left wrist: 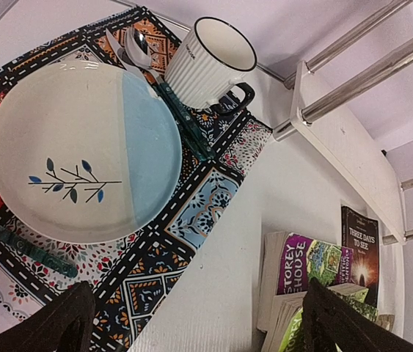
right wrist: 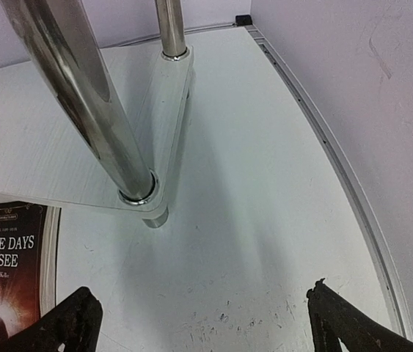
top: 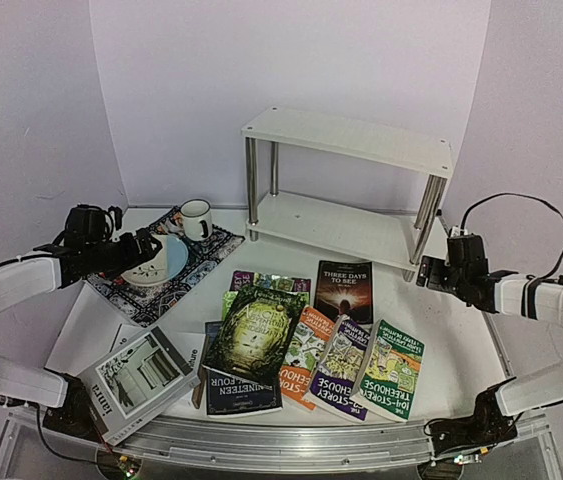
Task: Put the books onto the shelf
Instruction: Move the book to the corner of the board.
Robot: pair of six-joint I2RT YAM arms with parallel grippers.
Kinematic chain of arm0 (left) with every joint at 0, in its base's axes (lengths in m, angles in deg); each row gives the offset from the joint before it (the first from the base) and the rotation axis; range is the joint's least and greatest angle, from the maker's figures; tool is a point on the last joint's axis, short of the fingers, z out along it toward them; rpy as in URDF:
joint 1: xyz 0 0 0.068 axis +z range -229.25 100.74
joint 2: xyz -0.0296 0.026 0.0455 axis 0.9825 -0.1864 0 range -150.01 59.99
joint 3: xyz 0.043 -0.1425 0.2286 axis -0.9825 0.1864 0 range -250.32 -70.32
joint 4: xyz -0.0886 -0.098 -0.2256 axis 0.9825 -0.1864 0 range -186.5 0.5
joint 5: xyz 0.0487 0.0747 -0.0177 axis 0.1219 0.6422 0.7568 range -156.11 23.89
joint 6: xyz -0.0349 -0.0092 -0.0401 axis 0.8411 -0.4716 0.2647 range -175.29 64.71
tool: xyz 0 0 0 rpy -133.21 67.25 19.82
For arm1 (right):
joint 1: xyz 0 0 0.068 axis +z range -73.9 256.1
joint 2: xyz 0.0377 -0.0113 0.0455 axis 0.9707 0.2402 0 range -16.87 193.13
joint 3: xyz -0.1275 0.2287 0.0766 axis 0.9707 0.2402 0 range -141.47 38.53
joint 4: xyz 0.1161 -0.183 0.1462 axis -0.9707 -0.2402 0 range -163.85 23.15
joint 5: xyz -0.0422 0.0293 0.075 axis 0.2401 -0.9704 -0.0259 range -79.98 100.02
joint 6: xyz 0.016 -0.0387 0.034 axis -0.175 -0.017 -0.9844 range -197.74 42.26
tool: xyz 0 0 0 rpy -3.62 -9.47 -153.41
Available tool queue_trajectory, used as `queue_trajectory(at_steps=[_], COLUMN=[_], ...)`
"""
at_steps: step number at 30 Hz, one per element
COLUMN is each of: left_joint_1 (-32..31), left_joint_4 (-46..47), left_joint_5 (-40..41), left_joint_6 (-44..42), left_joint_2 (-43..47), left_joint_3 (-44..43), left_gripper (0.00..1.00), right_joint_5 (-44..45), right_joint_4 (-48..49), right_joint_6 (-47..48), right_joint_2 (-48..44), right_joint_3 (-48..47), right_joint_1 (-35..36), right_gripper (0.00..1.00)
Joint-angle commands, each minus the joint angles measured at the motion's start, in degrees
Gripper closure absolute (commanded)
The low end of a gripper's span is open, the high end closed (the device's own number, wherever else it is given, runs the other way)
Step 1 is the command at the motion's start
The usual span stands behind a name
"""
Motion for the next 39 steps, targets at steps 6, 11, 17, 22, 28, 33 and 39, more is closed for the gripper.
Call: queue_trajectory(at_steps=[6,11,17,22,28,33,39], left_joint_1=[0.1,0.1,0.1,0.2,0.4,1.1,3.4], left_joint_4=[0.3,0.4,-0.7,-2.6,-3.2,-4.9,-6.9], left_joint_5=[-1.1,-1.7,2.3,5.1,5.9,5.2,3.2], left_joint_6=[-2.2,-2.9,-2.5,-2.2,-1.6,-0.5,0.0], left_joint_2=[0.2,0.7,1.5,1.8,2.2,2.1,3.3], left_joint_3=[-0.2,-0.3,-1.0,-1.8,-2.1,-3.1,-3.3], left_gripper=[0.00,0.00,0.00,0.00,0.00,0.00,0.00], right_joint_5=[-9.5,-11.6,-15.7,-13.1,-11.4,-11.1,-9.2], right_joint_4=[-3.4,-10.5,-11.5,-13.0,-13.3,-12.2,-11.0], right_joint_6=[1.9,7.4,15.0,26.2,35.5,40.1,45.7], right_joint_2=[-0.6,1.4,3.5,9.7,20.8,30.8,41.6], right_joint_3=[-1.9,-9.8,-15.9,-23.1,-34.0,-43.4,-53.4], right_joint_1=[0.3,10.4,28.2,47.1,63.0,69.6,73.5], right_gripper=[0.02,0.02,0.02,0.02,0.02,0.02,0.02])
